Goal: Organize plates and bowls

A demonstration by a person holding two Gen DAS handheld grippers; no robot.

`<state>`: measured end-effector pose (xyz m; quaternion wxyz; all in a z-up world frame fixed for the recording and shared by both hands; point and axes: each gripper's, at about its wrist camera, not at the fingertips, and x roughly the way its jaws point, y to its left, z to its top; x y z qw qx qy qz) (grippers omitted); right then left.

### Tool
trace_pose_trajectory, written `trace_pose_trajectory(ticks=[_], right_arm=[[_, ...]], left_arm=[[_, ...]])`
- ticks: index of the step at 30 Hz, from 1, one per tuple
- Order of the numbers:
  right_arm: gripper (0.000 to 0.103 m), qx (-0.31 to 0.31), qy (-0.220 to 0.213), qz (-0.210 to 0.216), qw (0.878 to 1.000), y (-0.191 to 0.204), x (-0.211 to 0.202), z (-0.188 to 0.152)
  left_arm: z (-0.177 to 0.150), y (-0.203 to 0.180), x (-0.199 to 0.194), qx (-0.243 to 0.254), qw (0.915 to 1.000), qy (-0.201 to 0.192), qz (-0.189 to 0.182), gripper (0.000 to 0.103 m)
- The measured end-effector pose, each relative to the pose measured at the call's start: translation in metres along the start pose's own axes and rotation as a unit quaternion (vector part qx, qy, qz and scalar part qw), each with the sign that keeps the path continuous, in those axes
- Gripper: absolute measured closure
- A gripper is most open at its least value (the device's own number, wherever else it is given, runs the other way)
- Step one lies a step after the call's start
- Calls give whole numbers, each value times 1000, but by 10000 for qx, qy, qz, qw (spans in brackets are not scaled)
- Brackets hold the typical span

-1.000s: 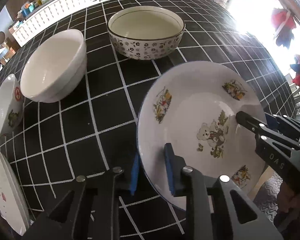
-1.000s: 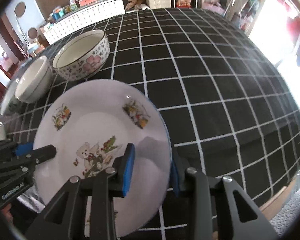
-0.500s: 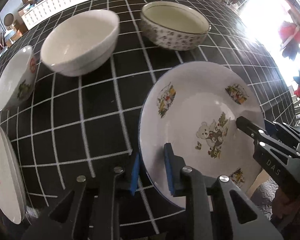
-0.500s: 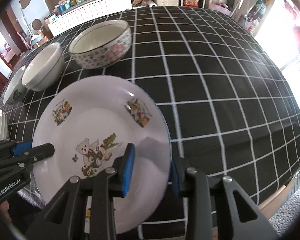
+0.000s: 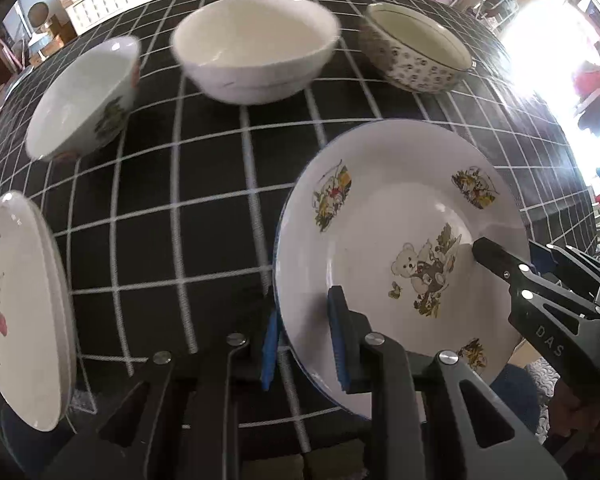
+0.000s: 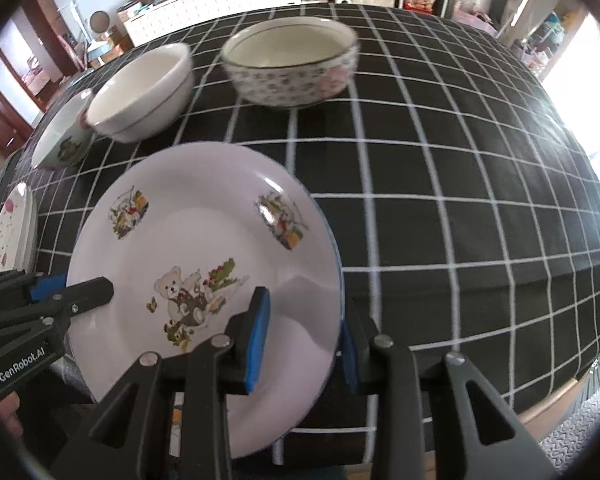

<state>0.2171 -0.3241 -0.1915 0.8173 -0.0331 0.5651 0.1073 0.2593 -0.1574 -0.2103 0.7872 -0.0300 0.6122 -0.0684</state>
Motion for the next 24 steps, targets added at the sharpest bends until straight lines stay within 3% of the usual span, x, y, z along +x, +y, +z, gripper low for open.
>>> trace_pose_trajectory(ticks=[12, 20, 24], right_arm=[[66, -364, 175, 108, 9991, 58, 12, 11], [66, -441, 139, 177, 9988, 75, 23, 24], [70, -229, 160, 201, 9994, 74, 20, 23]], left_arm=[[-26, 53, -12, -374, 9993, 20, 98, 82], [-39, 87, -24, -598, 9982, 9, 44, 82], [-40, 82, -21, -591, 9982, 5, 45, 82]])
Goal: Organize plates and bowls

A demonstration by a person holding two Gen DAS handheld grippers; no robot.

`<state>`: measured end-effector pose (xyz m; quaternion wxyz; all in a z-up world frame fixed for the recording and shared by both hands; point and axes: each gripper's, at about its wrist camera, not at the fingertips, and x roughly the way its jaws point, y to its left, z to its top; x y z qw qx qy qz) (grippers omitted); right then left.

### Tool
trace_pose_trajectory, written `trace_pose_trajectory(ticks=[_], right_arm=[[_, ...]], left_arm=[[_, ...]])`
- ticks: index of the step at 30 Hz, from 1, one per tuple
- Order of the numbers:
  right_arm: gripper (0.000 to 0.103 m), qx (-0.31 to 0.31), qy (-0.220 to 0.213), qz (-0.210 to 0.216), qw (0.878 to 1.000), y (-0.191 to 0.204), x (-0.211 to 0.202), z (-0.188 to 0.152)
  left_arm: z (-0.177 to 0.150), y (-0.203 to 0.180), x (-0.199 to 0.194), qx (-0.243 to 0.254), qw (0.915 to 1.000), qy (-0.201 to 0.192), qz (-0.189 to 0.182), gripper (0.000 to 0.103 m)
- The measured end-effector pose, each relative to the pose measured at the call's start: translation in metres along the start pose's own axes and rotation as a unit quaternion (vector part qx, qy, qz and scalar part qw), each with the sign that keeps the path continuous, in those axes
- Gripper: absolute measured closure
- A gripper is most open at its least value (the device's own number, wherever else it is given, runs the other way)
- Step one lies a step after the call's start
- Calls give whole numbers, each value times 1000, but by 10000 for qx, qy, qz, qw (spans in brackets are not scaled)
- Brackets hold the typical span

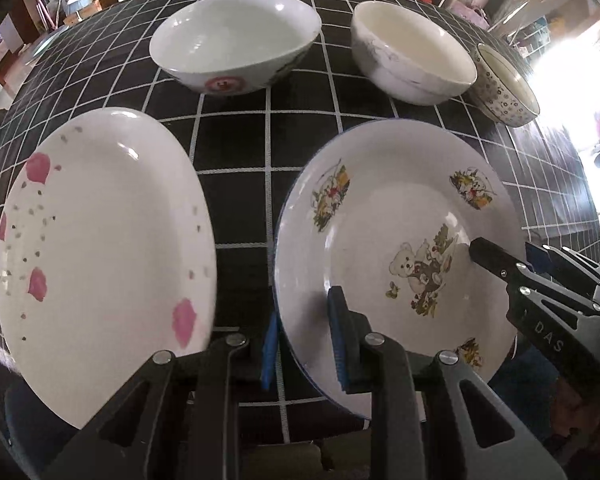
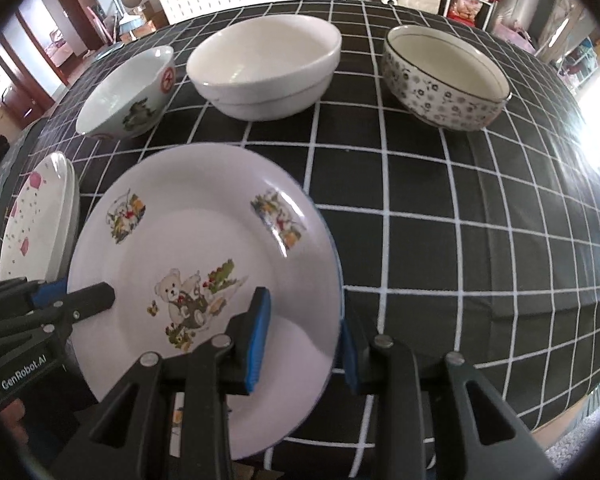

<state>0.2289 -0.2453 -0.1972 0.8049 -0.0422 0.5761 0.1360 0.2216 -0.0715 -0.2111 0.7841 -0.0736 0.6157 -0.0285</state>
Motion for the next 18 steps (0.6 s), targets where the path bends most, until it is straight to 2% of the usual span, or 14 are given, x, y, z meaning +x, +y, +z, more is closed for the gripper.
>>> trace_pose_trajectory(ticks=[9, 18], right_arm=[[76, 153, -170, 22, 9997, -8, -19, -3], [77, 131, -541, 91, 9984, 15, -52, 4]], left_arm=[[20, 1, -16, 129, 9998, -165, -40, 83], [19, 28, -69, 166, 9983, -559, -78, 83]])
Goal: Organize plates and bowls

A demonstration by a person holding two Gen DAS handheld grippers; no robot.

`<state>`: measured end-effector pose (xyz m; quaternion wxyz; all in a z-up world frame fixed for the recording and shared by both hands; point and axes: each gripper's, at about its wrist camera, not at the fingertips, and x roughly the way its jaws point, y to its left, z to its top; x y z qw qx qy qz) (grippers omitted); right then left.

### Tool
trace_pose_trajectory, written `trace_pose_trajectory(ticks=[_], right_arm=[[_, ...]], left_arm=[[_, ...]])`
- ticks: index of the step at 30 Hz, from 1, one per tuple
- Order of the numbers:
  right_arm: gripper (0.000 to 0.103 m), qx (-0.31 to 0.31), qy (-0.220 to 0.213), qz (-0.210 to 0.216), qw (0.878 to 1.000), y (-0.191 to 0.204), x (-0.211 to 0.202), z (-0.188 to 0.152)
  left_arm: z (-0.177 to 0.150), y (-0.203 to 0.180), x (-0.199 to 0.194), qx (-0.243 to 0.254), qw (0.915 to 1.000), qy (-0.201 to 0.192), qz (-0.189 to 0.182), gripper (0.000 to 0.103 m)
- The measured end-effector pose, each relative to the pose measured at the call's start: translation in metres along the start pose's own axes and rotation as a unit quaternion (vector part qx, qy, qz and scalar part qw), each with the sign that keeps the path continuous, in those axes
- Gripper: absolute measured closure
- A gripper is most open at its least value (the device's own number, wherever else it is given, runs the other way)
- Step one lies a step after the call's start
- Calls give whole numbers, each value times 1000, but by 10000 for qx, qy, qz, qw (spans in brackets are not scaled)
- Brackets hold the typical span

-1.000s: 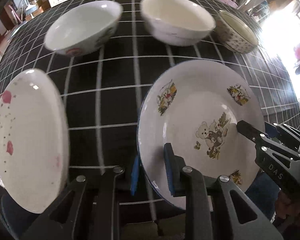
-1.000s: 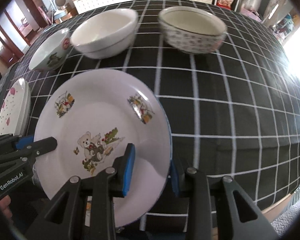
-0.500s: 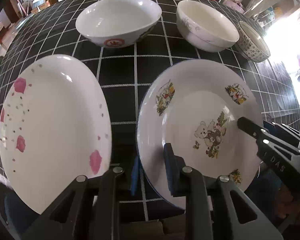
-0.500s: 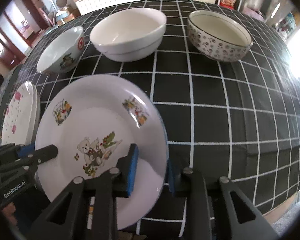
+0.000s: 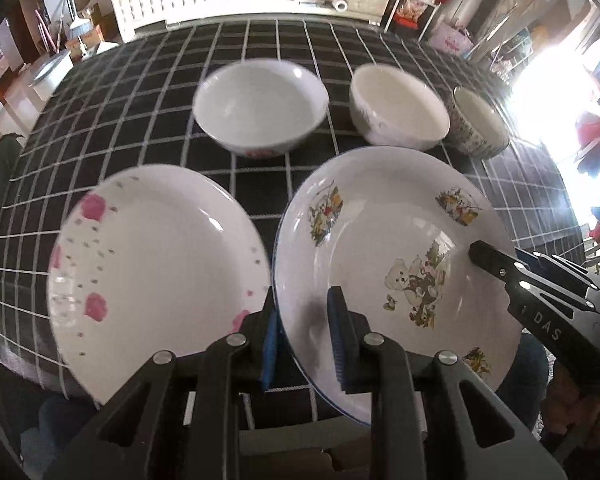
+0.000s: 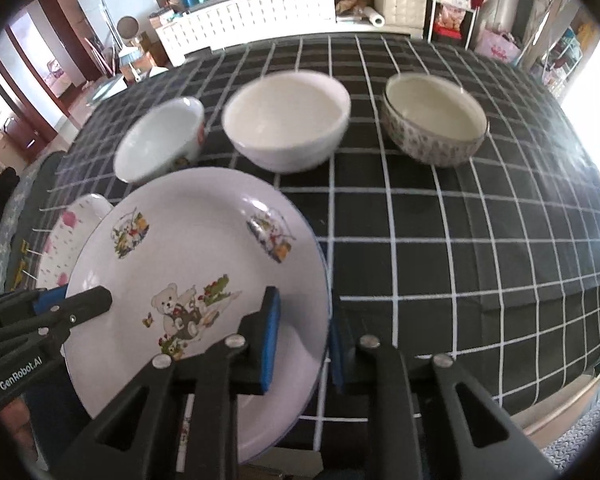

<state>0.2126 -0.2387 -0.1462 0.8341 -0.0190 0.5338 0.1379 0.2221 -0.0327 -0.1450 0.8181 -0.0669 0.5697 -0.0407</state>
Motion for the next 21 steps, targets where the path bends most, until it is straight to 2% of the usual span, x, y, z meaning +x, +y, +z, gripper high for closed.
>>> trace_pose_trajectory(ticks=[5, 10, 21], right_arm=[[77, -118, -74, 84, 9999, 35, -4, 0], [77, -442, -106, 153, 9988, 75, -4, 4], [77, -904, 145, 334, 9952, 145, 19, 4]], left_arm=[[0, 24, -22, -123, 9997, -180, 97, 83], [-15, 57, -41, -332, 9988, -250, 261, 83], [-33, 132, -51, -933, 9942, -234, 480, 83]])
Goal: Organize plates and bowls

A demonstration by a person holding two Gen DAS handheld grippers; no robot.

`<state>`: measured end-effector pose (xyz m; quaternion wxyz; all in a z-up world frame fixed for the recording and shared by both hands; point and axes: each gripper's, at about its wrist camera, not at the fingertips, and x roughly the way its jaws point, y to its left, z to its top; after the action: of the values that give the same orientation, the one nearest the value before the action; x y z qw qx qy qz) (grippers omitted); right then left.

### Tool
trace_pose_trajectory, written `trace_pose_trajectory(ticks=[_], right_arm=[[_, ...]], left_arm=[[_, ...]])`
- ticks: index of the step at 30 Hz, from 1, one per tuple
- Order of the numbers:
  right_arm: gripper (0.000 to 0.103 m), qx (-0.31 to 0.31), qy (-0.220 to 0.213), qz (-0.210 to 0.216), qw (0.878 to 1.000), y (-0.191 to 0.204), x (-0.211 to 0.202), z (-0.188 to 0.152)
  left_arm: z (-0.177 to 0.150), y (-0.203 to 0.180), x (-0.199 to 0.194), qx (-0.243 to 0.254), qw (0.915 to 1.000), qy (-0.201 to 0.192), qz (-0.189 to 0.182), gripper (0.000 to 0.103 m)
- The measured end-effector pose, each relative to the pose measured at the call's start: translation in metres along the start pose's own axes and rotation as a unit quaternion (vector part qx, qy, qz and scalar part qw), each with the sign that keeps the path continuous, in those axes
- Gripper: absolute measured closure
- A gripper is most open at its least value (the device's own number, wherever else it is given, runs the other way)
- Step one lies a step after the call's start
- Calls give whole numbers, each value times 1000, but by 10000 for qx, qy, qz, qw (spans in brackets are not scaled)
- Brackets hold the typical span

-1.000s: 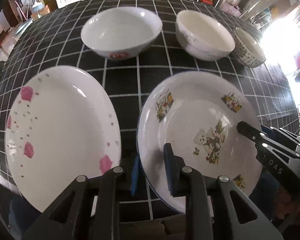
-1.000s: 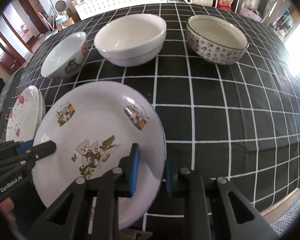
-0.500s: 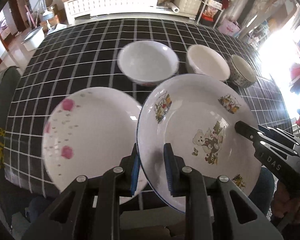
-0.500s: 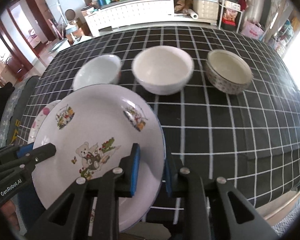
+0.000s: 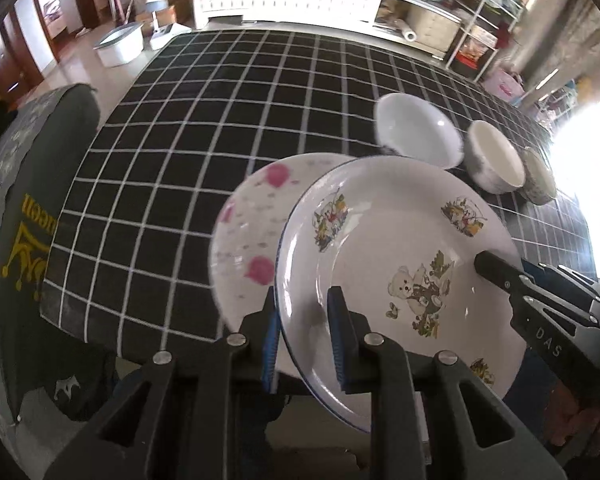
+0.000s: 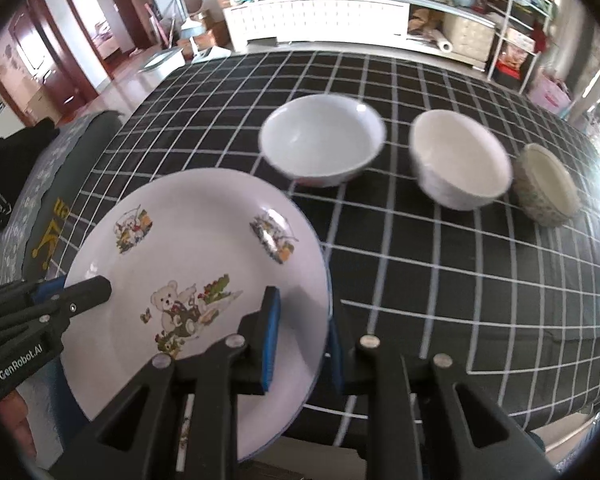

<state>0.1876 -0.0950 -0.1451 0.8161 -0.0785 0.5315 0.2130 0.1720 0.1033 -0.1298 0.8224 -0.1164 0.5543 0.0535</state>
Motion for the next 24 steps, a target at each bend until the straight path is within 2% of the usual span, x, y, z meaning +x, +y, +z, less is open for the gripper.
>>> trace_pose_trajectory(ticks=[10, 24], right_arm=[[77, -219, 243, -75, 9994, 29, 26, 8], [76, -359, 373, -215, 9984, 39, 44, 14]], left_arm=[[-2, 37, 19, -294, 9995, 149, 36, 83], [4, 49, 41, -281, 9994, 193, 98, 83]])
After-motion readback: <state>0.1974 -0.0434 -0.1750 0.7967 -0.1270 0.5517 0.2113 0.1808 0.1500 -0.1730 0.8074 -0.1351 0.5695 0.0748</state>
